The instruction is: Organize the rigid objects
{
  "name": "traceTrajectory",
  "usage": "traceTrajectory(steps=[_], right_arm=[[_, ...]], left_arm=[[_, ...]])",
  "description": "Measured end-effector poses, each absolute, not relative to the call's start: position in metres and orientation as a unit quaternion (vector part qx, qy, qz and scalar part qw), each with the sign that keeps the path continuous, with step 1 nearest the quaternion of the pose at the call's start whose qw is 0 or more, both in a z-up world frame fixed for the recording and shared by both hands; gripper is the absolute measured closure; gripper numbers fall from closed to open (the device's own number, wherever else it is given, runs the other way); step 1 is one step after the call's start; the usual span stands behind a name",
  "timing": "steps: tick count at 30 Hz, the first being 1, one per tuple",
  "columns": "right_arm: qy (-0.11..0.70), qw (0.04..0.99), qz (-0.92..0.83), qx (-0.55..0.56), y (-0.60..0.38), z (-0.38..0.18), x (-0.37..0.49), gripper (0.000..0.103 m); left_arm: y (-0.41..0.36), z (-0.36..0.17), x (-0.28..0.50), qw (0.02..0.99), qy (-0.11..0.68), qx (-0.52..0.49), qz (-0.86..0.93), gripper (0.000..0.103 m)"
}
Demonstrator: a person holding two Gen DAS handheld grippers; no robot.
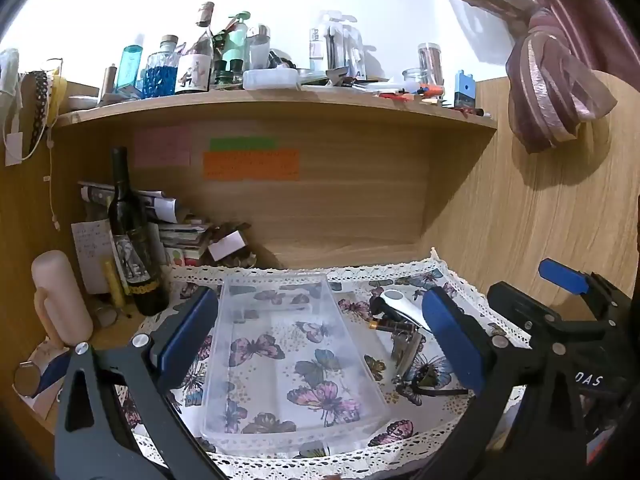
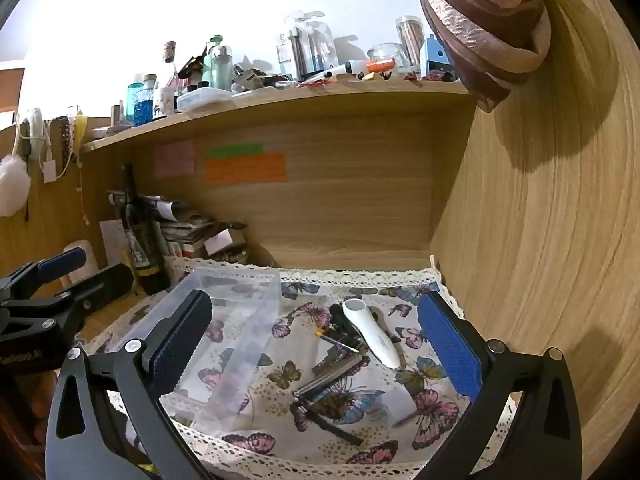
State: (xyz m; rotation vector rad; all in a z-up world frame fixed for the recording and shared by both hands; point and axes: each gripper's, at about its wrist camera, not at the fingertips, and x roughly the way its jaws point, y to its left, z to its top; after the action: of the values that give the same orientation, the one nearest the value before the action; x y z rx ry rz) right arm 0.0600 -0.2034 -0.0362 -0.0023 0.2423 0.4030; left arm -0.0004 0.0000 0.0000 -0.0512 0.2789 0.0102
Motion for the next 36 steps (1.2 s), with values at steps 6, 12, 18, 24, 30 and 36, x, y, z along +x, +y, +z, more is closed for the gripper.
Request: traceTrajectory(steps=[6,12,18,24,30,36], right_arm=[[0.122,0.972,0.199,-0.002,-0.2025,-0.0357,0.0609,0.000],[0.122,0.972,0.200,-0.001,-0.2032,-0.0382,0.0616,0.000],[0.120,0.972,0.201,-0.001,-0.2010,-0.0350,0.0601,0.000],[0.118,0.972,0.202,-0.004,-0.1965,-0.0300,0.0615,0.000],[0.115,0.972,0.203,-0.007,-0.1975,-0.0346,0.0613,0.000],[0.115,0.973,0.202,-0.001,-0.1978,-0.0346,0.0611,0.000]], left_arm=[[0.0026,0.0008,-0.0006,0.989,0.144,-0.028,0.009,0.000],[-0.0016,0.0073,0.0018,0.990,0.140,-0.022,0.009,0.000],[0.0003,0.0059,0.0042,0.990,0.140,-0.024,0.011,0.000],[0.0009,0.0038,0.0012,0.990,0.137,-0.024,0.012,0.000],[0.0038,0.0018,-0.0007,0.990,0.139,-0.029,0.006,0.000],[0.0040,0.0022,-0.0005,0.990,0.136,-0.027,0.009,0.000]])
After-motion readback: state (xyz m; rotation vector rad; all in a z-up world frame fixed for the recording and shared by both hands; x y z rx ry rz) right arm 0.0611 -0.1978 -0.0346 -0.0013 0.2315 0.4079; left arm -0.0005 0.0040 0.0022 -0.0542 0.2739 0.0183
